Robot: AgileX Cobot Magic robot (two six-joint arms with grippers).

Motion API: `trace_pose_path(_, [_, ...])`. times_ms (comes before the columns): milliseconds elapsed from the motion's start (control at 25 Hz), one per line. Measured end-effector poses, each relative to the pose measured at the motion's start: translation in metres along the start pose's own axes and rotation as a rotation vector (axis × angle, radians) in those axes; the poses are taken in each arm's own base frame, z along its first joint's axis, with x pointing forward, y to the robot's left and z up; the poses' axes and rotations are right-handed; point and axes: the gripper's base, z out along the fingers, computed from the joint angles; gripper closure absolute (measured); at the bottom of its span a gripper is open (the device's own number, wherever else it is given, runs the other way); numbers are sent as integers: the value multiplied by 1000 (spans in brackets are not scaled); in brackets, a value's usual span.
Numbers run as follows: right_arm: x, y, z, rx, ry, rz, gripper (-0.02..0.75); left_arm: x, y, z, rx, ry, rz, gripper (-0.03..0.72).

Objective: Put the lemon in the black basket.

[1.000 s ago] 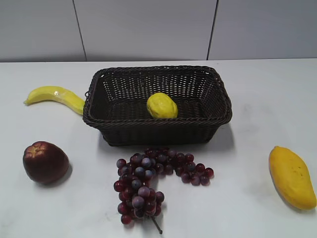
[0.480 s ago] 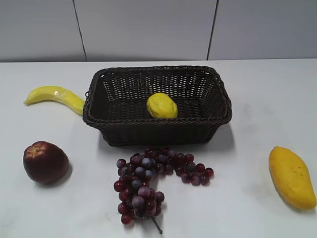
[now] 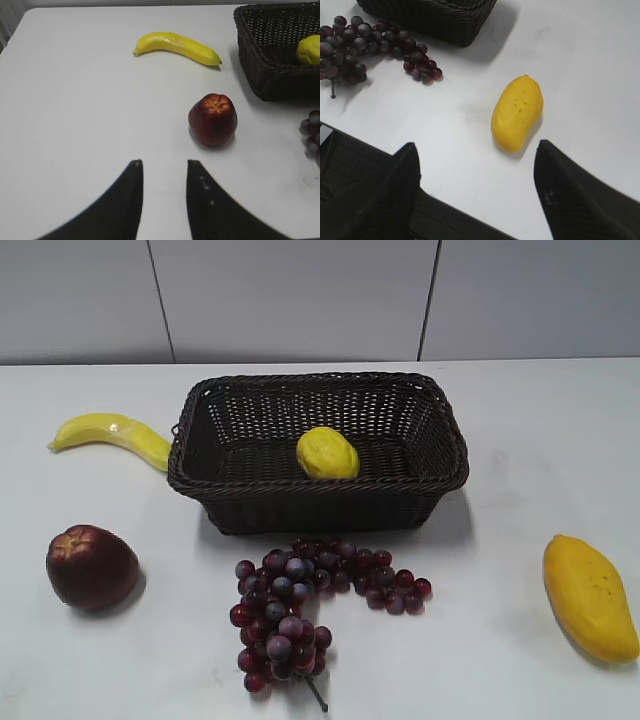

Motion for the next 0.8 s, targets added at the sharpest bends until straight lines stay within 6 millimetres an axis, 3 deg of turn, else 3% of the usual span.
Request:
trace_pose_path(320, [2,0,-5,30,-35,19,162,0,0,0,0,0,0,452])
trace_pose_path(800, [9,2,-15,346,-132,199,162,0,0,0,0,0,0,452])
